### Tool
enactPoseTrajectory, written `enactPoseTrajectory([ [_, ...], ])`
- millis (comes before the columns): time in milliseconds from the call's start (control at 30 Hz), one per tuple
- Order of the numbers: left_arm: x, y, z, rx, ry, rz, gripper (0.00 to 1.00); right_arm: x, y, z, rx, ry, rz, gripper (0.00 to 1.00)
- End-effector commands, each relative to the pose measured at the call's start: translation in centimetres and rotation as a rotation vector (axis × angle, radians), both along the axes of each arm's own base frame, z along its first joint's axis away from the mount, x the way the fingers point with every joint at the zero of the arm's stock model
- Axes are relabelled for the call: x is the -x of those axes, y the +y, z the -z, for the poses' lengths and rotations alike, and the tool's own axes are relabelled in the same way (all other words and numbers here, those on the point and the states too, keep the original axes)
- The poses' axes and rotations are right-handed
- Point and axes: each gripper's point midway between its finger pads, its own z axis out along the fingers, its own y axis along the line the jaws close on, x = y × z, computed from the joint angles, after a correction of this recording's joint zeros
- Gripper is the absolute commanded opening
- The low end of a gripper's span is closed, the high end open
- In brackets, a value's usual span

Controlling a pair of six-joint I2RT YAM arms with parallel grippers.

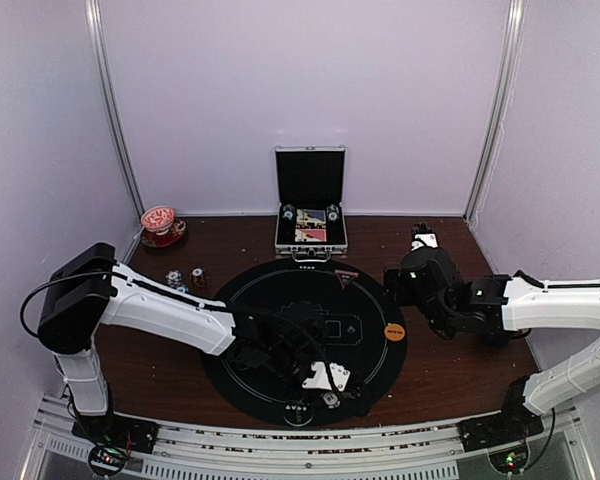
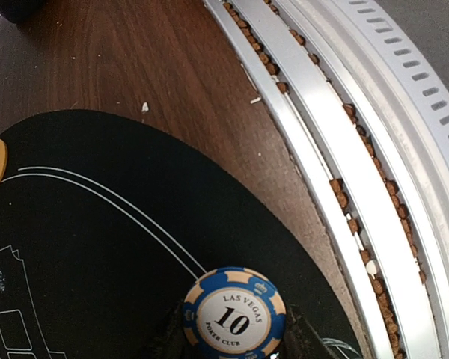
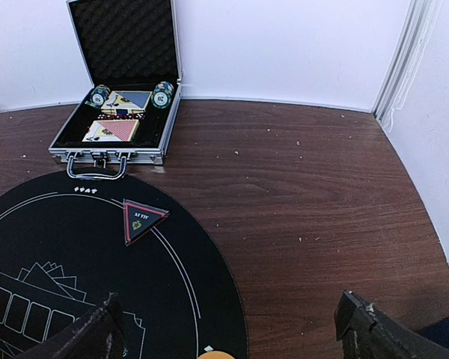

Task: Distribute texas hold em gaming equipment
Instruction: Place the pile of poker chips at the dealer area.

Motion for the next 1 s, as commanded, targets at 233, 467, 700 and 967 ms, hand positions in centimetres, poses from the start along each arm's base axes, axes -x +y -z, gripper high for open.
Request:
enactPoseTrajectory([
  [233,0.9,-0.2,1.5,-0.019,0.006,0.027,0.33,-0.2,-0.4,0.3,0.018,-0.005,0.020,1.00],
  [467,1.1,-0.1,1.8,-0.034,0.010,0.036,0.35,-0.2,-0.5,0.2,0.017,-0.006,0.022,1.00],
  [700,1.2,0.0,1.9,-0.039,0.015,0.047,0.41,-0.1,-0.5,0.2,0.017,-0.007,0.020,1.00],
  [967,1.3,-0.3,1.3,-0.033,0.026,0.049,0.59,-0.2,-0.5,0.2,0.017,-0.007,0.021,1.00],
])
